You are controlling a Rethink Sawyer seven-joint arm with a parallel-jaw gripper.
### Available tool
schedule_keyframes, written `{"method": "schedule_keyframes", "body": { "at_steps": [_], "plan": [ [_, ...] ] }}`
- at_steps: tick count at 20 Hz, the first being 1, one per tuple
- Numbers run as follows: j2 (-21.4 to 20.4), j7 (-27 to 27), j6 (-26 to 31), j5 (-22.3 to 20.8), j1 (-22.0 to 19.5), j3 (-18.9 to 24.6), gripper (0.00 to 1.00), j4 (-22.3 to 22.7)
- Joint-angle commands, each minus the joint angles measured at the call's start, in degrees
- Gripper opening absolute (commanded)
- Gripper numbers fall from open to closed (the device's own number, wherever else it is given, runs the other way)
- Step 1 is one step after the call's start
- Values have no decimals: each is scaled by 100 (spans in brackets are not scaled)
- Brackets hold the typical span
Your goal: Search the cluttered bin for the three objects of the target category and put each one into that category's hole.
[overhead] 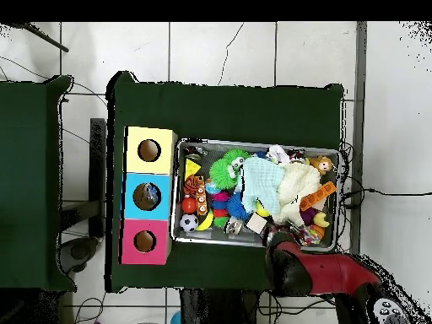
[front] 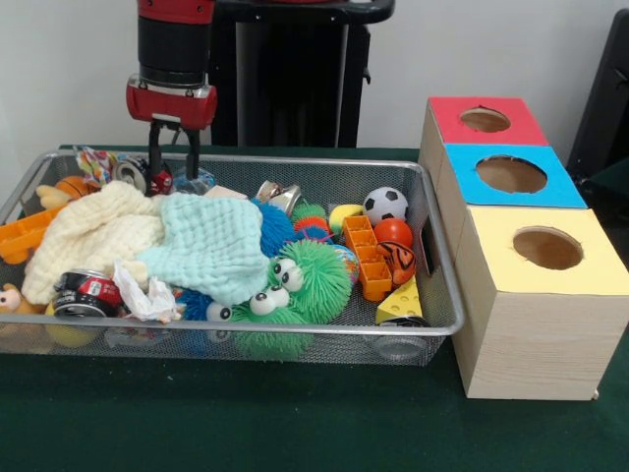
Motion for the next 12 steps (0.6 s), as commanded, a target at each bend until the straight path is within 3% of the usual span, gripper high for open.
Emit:
{"method": "schedule_keyframes", "body": {
  "at_steps": [1, 12],
  "plan": [
    [55, 291, 324, 203, -8, 442, 100, 89],
    [62, 369, 246, 184, 80, 350, 100, 145]
  ]
}}
